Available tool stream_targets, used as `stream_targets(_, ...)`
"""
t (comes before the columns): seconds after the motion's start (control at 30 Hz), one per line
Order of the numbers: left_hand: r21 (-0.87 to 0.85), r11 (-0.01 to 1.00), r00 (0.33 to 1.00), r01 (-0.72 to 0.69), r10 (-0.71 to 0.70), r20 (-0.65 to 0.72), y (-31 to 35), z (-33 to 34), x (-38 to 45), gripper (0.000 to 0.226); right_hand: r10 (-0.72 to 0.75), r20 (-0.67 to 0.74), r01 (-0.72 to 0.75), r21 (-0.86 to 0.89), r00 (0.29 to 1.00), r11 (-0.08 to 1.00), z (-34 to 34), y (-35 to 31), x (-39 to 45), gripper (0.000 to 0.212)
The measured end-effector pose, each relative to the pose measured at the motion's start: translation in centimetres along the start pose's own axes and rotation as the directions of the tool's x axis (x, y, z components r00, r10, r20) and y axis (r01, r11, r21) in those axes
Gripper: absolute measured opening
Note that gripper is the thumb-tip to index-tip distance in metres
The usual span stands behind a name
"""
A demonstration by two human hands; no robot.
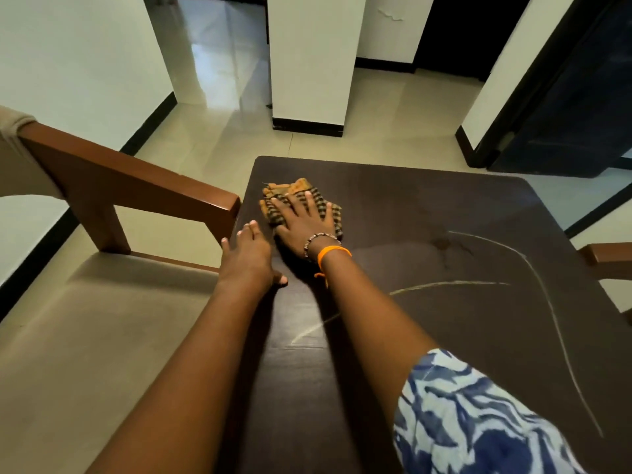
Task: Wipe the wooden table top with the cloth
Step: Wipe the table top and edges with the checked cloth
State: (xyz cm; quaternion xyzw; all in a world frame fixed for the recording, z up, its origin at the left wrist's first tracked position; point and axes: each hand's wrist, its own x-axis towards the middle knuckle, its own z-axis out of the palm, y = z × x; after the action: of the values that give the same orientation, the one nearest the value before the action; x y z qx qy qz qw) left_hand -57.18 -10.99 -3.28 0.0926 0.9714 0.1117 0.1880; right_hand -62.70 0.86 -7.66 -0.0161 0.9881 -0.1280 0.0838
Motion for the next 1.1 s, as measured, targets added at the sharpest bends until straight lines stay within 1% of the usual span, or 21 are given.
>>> stream_targets(0.07,0.015,0.999,0.999,-0.05,0.05,-0.011,2.8,0.3,-0.1,0.102,0.071,-0.071,-0.07,0.014,0.995,0.997,-0.7,3.8,-1.9,0.054)
stream_targets(0.13,0.053,0.991,0.992,-0.127,0.126,0.029,6.3,1.0,0.0,0.097,0.162,-0.136,-0.161,0.016,0.977,0.987,-1.8,8.8,-4.1,0.054)
stream_targets(0.27,0.108,0.95,0.953,-0.293,0.28,0.116,12.4,1.7,0.4,0.096,0.358,-0.204,-0.364,0.009,0.911,0.931,-4.1,21.1,-9.8,0.054)
stream_targets(0.33,0.143,0.936,0.943,-0.321,0.302,0.139,14.5,2.3,0.7,0.098,0.45,-0.233,-0.46,0.014,0.862,0.888,-5.0,27.8,-12.8,0.055)
stream_targets(0.4,0.166,0.942,0.953,-0.291,0.27,0.139,15.8,3.0,1.1,0.091,0.549,-0.253,-0.559,0.037,0.797,0.829,-5.7,32.5,-15.2,0.057)
stream_targets(0.43,0.162,0.95,0.96,-0.268,0.249,0.13,16.1,3.3,1.4,0.082,0.604,-0.251,-0.61,0.061,0.757,0.79,-6.0,33.7,-15.9,0.056)
stream_targets(0.5,0.142,0.961,0.968,-0.236,0.221,0.115,16.1,3.4,1.4,0.067,0.69,-0.211,-0.685,0.111,0.692,0.721,-6.2,34.0,-16.2,0.054)
stream_targets(0.53,0.132,0.964,0.969,-0.232,0.218,0.114,16.1,3.3,1.3,0.064,0.715,-0.191,-0.704,0.131,0.673,0.698,-6.2,33.4,-16.1,0.053)
stream_targets(0.57,0.124,0.965,0.97,-0.231,0.219,0.108,15.9,3.3,1.3,0.063,0.719,-0.192,-0.706,0.143,0.668,0.694,-6.3,32.3,-15.7,0.053)
stream_targets(0.6,0.123,0.964,0.97,-0.234,0.222,0.101,15.9,3.3,1.2,0.063,0.706,-0.21,-0.692,0.146,0.677,0.707,-6.1,31.2,-14.9,0.052)
stream_targets(0.63,0.126,0.964,0.97,-0.234,0.223,0.097,15.9,3.2,1.2,0.064,0.665,-0.249,-0.659,0.119,0.704,0.743,-5.9,29.8,-13.9,0.052)
stream_targets(0.7,0.142,0.962,0.97,-0.234,0.221,0.103,16.0,3.3,1.2,0.066,0.52,-0.309,-0.536,0.038,0.796,0.843,-5.2,25.9,-11.4,0.052)
stream_targets(0.73,0.149,0.96,0.97,-0.236,0.222,0.102,16.0,3.3,1.2,0.069,0.444,-0.289,-0.453,0.038,0.848,0.891,-4.6,23.4,-9.7,0.054)
stream_targets(0.8,0.152,0.96,0.97,-0.236,0.223,0.097,16.0,3.4,1.4,0.072,0.291,-0.17,-0.283,0.066,0.942,0.957,-3.5,18.0,-6.5,0.057)
stream_targets(0.83,0.144,0.962,0.971,-0.232,0.22,0.095,16.0,3.4,1.5,0.072,0.209,-0.11,-0.202,0.067,0.972,0.977,-3.3,15.9,-5.2,0.057)
stream_targets(0.9,0.165,0.96,0.97,-0.226,0.207,0.125,16.1,3.3,1.7,0.076,0.091,-0.04,-0.089,0.048,0.995,0.995,-3.4,14.6,-3.8,0.056)
stream_targets(0.97,0.244,0.941,0.965,-0.236,0.198,0.171,16.4,3.1,1.9,0.084,0.036,-0.057,-0.035,0.022,0.998,0.999,-3.9,16.8,-3.7,0.054)
stream_targets(1.03,0.205,0.951,0.965,-0.233,0.2,0.17,16.9,3.0,2.4,0.09,0.069,-0.118,-0.068,0.014,0.991,0.998,-4.5,20.7,-4.6,0.052)
stream_targets(1.1,0.128,0.957,0.959,-0.26,0.24,0.148,18.1,2.8,3.1,0.096,0.196,-0.159,-0.191,0.048,0.968,0.98,-5.6,25.5,-6.1,0.052)
